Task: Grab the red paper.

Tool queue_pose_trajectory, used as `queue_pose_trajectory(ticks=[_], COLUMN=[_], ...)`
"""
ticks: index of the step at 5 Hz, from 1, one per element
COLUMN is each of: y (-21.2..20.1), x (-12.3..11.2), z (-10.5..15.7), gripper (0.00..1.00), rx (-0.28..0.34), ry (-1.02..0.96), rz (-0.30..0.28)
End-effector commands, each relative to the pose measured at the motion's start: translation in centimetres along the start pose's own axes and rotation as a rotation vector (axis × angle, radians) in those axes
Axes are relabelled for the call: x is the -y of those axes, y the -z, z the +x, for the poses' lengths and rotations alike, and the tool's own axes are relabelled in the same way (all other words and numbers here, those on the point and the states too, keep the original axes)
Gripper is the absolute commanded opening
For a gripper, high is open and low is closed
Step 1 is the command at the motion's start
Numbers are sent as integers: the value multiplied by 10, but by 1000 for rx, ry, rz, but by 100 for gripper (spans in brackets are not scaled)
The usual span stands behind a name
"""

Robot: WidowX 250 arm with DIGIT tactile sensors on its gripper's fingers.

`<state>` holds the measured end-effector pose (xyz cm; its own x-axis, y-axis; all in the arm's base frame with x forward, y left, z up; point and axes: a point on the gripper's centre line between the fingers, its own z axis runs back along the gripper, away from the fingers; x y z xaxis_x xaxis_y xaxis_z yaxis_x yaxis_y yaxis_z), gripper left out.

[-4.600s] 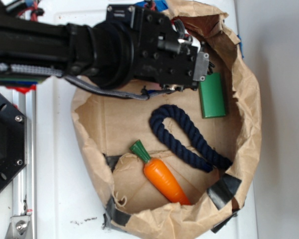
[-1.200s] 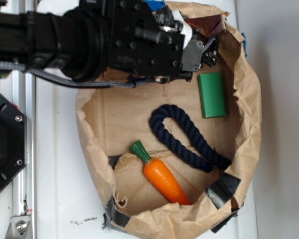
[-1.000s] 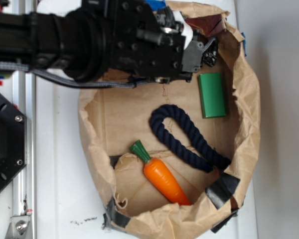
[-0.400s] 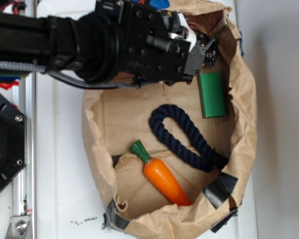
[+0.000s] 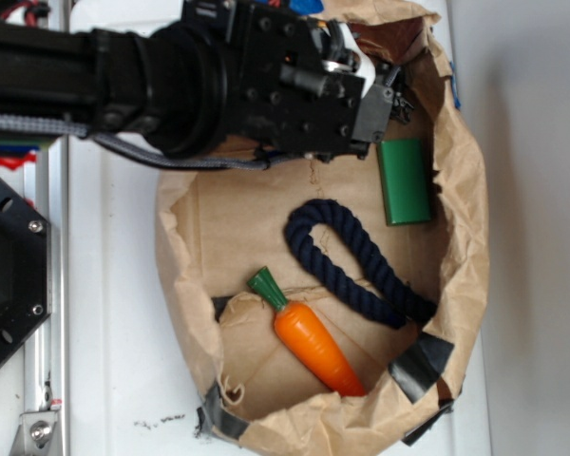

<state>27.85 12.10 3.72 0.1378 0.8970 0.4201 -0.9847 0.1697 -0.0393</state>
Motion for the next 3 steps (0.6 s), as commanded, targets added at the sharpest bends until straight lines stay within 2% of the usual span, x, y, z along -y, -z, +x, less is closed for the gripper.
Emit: queue_pose_trajectory(ticks=[1,3], y=[-4,-6], x=[-6,-4], z=[15,14], gripper=[0,0], rx=[7,-7], ry=[-62,-60], rz=[-14,-23])
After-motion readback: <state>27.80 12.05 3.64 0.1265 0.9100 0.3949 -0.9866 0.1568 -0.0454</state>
